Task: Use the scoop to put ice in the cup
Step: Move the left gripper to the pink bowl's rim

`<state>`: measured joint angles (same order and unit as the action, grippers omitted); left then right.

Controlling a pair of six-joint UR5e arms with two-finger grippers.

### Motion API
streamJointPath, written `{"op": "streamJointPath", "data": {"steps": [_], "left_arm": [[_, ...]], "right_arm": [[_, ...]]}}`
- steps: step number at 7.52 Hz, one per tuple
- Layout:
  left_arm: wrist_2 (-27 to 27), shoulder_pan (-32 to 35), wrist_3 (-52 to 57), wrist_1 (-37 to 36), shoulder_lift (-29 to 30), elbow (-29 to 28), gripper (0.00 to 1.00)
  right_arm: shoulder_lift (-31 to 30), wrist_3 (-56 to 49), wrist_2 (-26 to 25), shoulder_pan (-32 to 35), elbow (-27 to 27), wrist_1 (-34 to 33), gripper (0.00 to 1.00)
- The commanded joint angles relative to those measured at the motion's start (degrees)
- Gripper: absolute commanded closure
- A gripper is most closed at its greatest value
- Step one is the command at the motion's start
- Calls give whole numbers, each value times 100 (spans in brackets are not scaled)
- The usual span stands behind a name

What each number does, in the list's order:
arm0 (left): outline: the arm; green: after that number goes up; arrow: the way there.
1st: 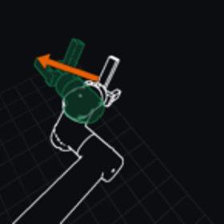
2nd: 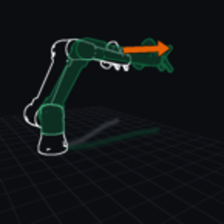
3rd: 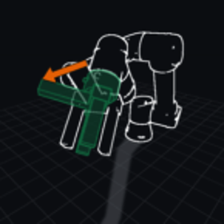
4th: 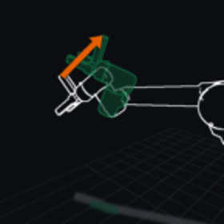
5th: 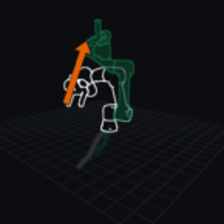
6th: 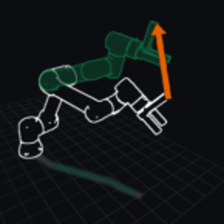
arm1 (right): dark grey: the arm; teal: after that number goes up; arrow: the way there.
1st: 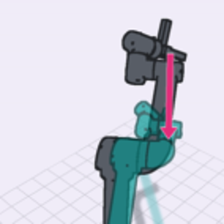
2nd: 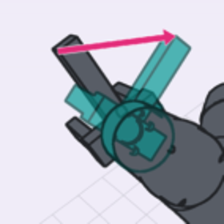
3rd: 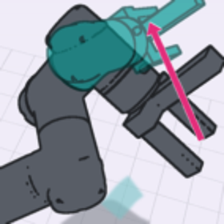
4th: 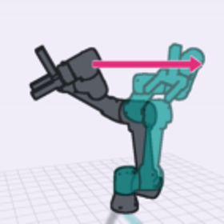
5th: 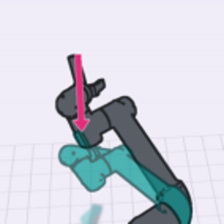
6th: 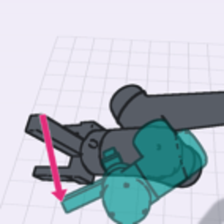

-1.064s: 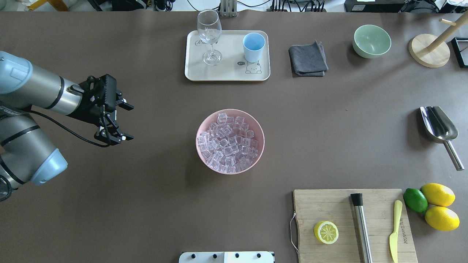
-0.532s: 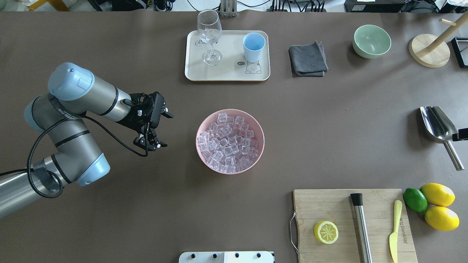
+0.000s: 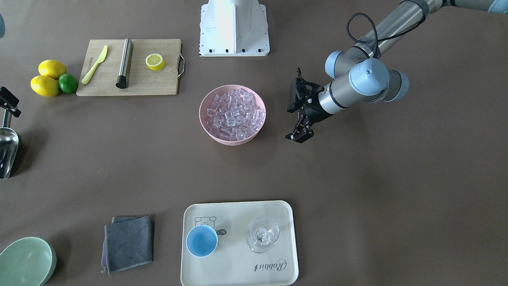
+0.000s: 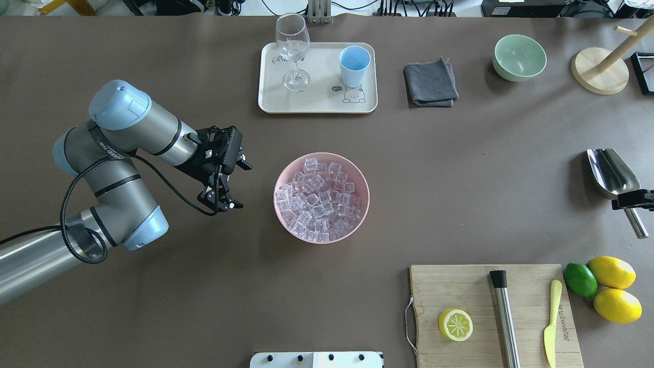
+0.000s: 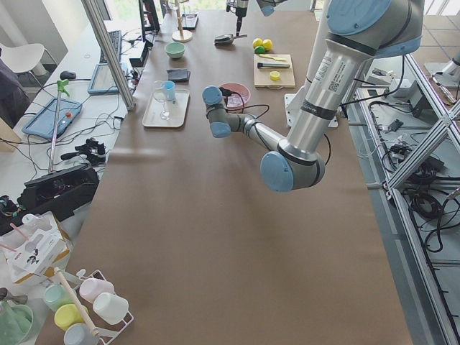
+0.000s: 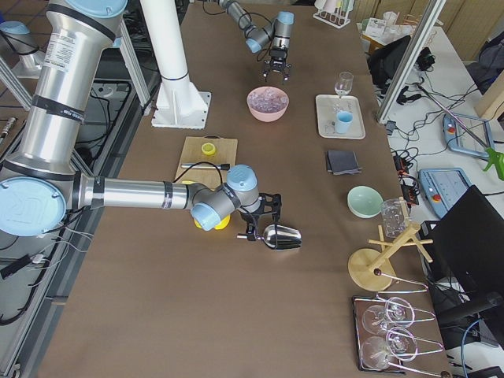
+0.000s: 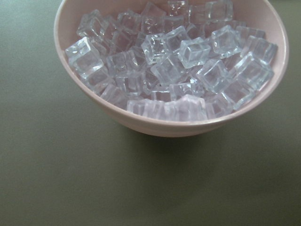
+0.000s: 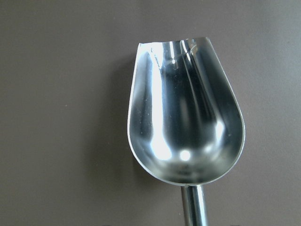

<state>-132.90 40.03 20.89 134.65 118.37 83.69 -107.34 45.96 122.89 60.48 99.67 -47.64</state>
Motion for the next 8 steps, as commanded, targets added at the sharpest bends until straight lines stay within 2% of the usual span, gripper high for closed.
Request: {"op": "streamJointPath", "data": {"steps": [1,2,3,4,7,8], "left_arm": [[1,-117,-330,26,177,-28,3],[62,-240,-479,87,187,-28,2],[341,-406,-498,314,178,-63,2],[579,-503,-559,455,178,-72,2],[765,-645,-1033,904,169,-238,2],[765,-654,-1043,905,169,-265,2]], "right_arm": [[-120,-357,-11,-141,-52,-8,16],[-173,-464,-11,-141,-70,0,16],[-226,-508,-19,-141,-114,1,16],[-226,-500,-19,-141,-167,9,21],[-200,-456,-11,-177,-255,97,33],[-165,-447,-11,-211,-298,88,33]]}}
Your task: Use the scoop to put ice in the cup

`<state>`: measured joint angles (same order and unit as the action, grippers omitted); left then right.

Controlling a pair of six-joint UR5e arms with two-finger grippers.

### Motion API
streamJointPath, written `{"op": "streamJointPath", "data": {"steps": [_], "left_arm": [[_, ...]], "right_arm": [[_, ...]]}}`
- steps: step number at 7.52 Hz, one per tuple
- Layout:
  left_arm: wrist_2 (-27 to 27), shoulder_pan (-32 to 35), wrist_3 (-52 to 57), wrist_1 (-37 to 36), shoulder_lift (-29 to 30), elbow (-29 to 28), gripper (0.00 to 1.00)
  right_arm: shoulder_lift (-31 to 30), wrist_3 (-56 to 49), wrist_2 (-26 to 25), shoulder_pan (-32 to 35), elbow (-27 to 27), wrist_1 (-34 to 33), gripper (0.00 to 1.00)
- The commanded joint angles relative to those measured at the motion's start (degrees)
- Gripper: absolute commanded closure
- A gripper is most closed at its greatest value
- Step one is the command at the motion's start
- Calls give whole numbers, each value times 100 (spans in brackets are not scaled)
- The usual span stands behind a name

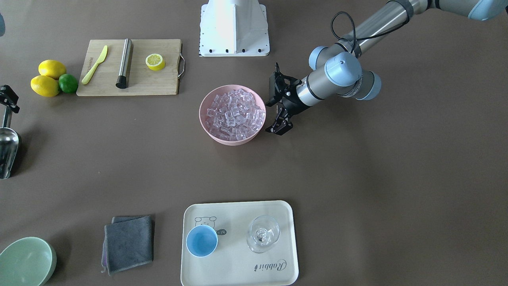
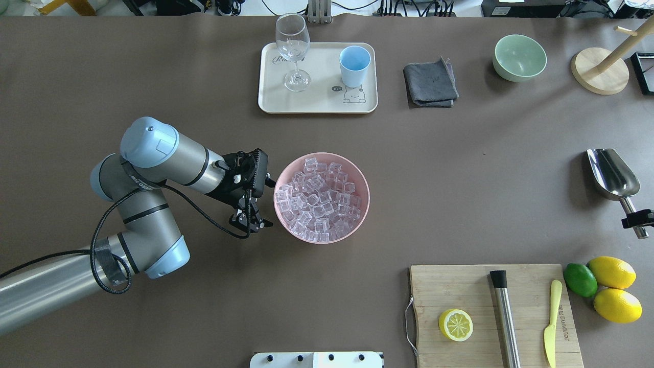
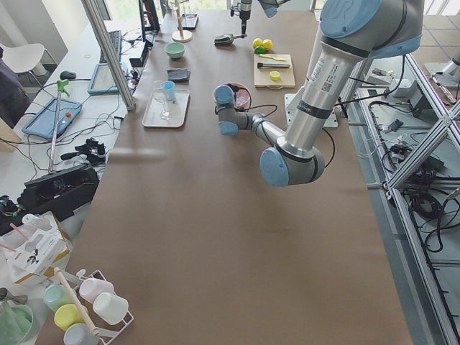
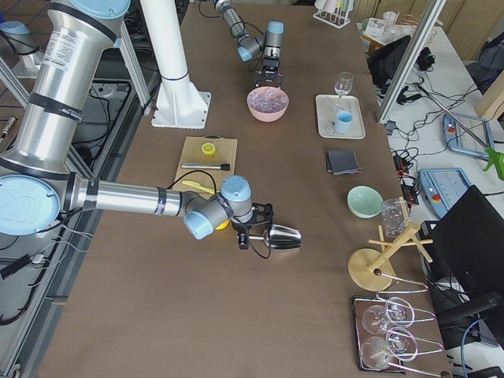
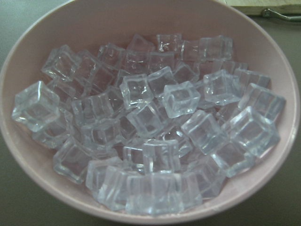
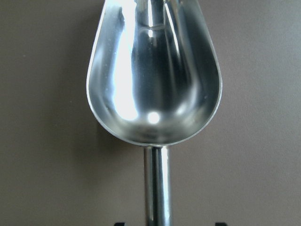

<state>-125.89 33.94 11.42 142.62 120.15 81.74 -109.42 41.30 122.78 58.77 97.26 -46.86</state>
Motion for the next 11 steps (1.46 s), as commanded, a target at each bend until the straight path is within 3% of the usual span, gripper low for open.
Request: {"op": "streamJointPath", "data": {"steps": [1,3,5,6,8,11], "left_arm": [[74,-45,-104,109,-1,-71,2],[74,-45,-322,248,-35,-106,2],[370,-202,-946,913,-71,-307,2],[503,-255,-966,1004,-79,-334,2],[487,-256,-966,996,-88,-334,2],[461,-177,-922,979,-80,-326,2]], "right_arm": [[52,18,1,-67,-58,19,37],[87,27,1,-137,-58,19,44],[79,-16,1,-155,-128,19,85],[53,-34,9,-164,-155,19,100],[44,-113,18,-164,-111,19,100],[78,-760,140,-138,371,-252,100]]}}
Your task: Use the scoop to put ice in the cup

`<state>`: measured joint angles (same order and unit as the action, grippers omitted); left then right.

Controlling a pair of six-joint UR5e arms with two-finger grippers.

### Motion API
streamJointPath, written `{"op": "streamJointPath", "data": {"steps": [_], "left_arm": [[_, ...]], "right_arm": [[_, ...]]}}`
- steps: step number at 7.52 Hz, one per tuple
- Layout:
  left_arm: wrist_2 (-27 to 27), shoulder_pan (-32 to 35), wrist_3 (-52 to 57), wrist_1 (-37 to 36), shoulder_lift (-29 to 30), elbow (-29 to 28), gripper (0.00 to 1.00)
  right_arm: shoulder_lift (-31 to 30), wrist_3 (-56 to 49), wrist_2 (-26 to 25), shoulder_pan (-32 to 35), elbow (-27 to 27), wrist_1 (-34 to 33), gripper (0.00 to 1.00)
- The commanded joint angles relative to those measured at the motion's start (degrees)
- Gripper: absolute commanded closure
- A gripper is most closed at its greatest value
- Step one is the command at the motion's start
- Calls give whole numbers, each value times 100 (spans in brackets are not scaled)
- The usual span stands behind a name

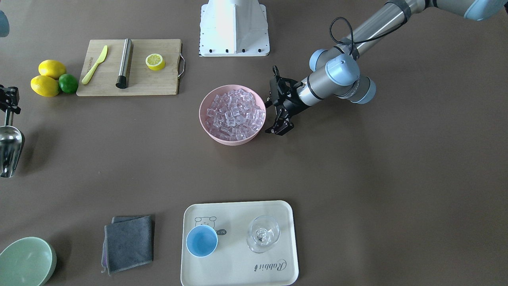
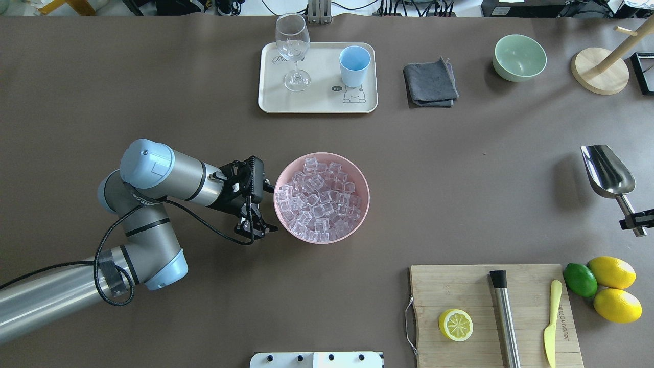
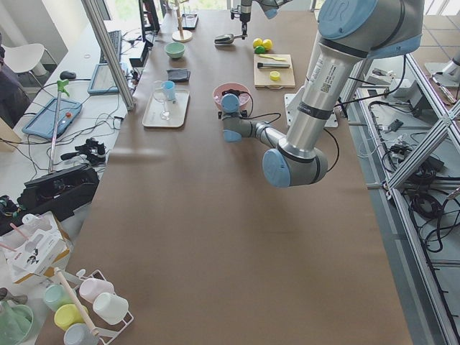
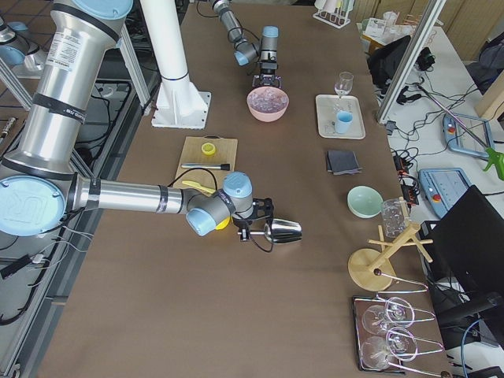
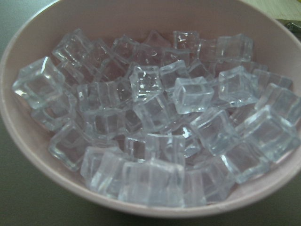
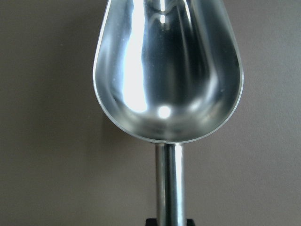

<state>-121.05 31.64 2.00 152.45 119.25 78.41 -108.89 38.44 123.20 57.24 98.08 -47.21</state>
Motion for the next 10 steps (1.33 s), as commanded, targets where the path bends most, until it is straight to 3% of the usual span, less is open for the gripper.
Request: {"op": "streamJointPath", "data": {"steps": [1,2,3,6,8,10], "left_arm": [[-16,53,29,-13,2,7,3],[-16,53,29,-5,1,-1,3],[-16,53,29,-5,10,-1,3],[2,44,20,-5,19,7,3],[19,44,29,4,28,7,3],[20,44,20,4,37,7,3]], "right_arm": [[52,-991,107,102,595,-619,100],[209,-1292,99,120,1103,-1258,100],[376,-1513,116,129,1221,-1482,100],[606,-2164,336,138,1844,-1703,100],[1383,-2200,354,103,2223,-2849,100],[2306,-3047,144,-413,2417,-3965,100]]}}
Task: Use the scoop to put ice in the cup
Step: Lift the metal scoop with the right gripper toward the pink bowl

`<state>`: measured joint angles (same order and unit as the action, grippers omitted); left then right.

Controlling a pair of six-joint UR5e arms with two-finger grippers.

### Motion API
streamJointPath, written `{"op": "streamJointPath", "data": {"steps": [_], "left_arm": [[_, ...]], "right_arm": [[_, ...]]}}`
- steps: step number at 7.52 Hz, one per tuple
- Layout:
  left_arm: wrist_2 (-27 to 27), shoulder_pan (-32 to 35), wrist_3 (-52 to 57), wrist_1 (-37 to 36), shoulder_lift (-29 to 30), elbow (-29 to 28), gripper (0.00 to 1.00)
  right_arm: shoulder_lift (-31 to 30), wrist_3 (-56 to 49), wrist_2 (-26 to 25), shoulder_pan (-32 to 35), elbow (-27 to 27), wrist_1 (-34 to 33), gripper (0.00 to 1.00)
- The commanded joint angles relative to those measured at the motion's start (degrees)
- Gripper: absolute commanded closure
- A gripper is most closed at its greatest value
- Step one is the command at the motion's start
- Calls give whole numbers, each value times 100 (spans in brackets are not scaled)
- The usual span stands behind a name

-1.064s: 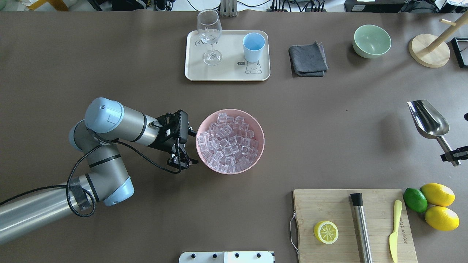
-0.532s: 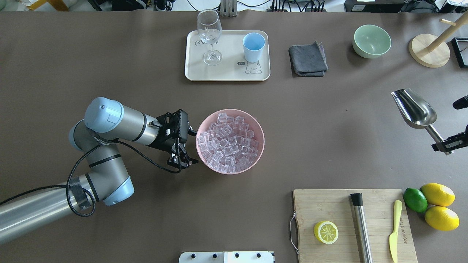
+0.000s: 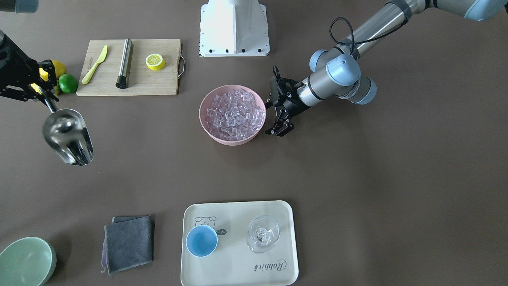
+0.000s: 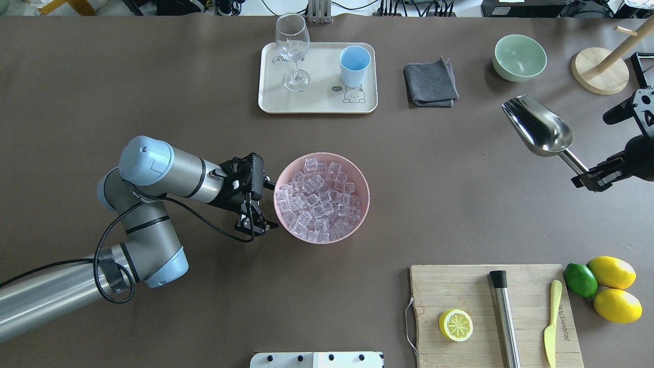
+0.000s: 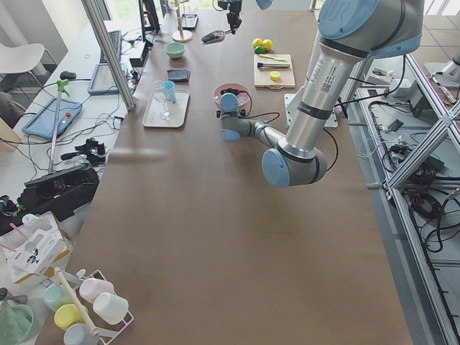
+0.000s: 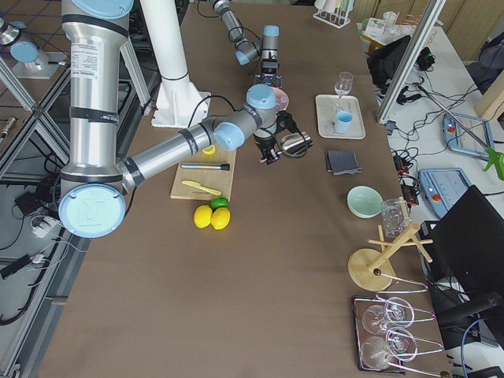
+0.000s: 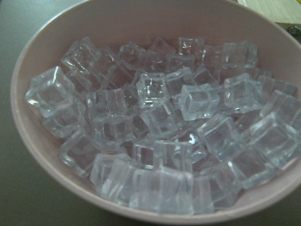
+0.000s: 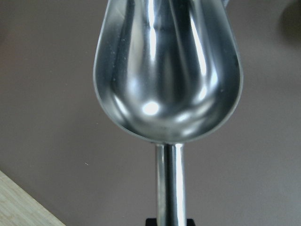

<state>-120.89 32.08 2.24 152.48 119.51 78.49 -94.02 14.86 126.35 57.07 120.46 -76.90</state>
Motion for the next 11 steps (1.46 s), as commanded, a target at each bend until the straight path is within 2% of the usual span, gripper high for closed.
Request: {"op": "streamJointPath", "data": {"steps": [1,2,3,4,6,7,8,9,11], "left_arm": [[-5,0,-4,1,2,0,3],[-5,9,-4,1,2,0,3],[4,9,-4,1,11,0,3],[4,17,-4,1,11,0,3],[22,35,-48,1,28,0,3],[22,35,-48,-8,54,0,3],[22,44,-57,-16,63,0,3],[39,44,-57,-17,72,-9,3],[39,44,-57,-25,72,-17,3]], "right_arm": [[1476,-1486,-720,-790,415,-2107,100],[2475,-2103,-1152,-1168,452,-3458,100],[3381,-2519,-1365,-1346,400,-4629,100],[3790,-2871,-1593,-1548,356,-5241,100],[3881,-3295,-1727,-1681,356,-5544,100],[4021,-3435,-1980,-1899,382,-5833,100],[4345,-3759,-2409,-2128,304,-6463,100],[4722,-3797,-2474,-2234,216,-7026,100],[5120,-3963,-2799,-2402,-205,-7557,100]]}}
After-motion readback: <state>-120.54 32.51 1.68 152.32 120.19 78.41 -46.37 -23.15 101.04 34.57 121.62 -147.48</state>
